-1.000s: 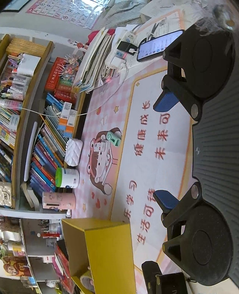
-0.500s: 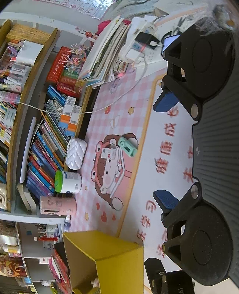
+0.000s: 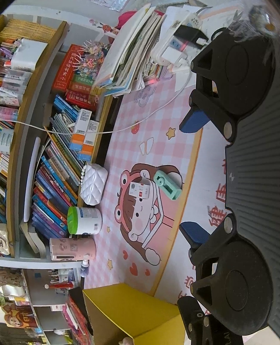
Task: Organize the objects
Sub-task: 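Move both grippers toward the white box and mint-green toy on the mat, then grasp the mint-green toy with the right gripper while the left gripper grasps the white box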
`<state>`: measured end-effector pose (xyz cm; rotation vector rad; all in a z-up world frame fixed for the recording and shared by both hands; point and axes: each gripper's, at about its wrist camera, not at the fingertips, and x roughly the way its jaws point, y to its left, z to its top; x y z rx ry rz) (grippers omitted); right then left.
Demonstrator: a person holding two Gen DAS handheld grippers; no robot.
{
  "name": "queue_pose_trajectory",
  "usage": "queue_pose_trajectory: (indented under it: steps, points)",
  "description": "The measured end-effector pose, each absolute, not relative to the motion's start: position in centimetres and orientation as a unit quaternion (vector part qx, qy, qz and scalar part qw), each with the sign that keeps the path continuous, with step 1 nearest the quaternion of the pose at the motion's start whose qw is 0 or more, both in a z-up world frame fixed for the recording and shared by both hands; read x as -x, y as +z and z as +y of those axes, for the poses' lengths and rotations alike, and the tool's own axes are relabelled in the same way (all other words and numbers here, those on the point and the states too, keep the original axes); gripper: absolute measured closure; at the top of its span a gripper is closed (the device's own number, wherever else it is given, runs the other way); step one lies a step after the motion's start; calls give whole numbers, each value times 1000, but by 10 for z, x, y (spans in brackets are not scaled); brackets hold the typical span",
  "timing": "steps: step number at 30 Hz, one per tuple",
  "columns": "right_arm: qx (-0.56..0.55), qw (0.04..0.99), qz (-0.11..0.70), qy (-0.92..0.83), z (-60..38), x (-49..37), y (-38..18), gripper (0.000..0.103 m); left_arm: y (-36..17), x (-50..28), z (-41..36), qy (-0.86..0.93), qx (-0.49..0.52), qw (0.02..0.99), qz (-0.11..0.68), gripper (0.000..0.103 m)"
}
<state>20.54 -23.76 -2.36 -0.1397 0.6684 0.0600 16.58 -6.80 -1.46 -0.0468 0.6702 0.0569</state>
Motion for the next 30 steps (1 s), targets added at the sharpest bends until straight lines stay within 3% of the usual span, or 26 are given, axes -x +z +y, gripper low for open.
queue_pose_trajectory:
  steps: [5, 10, 23, 30]
  points:
    - [55, 941, 332, 43, -247, -220, -27, 17, -14, -177, -79, 33, 13, 943, 330, 5]
    - [43, 940, 334, 59, -256, -237, -29, 30, -15, -188, -91, 36, -3, 943, 330, 8]
    - [33, 926, 363, 99, -266, -295, -52, 36, -26, -224, -109, 44, -22, 937, 347, 8]
    - [18, 907, 405, 116, -266, -323, -75, 51, -35, -236, -121, 36, -35, 930, 364, 8]
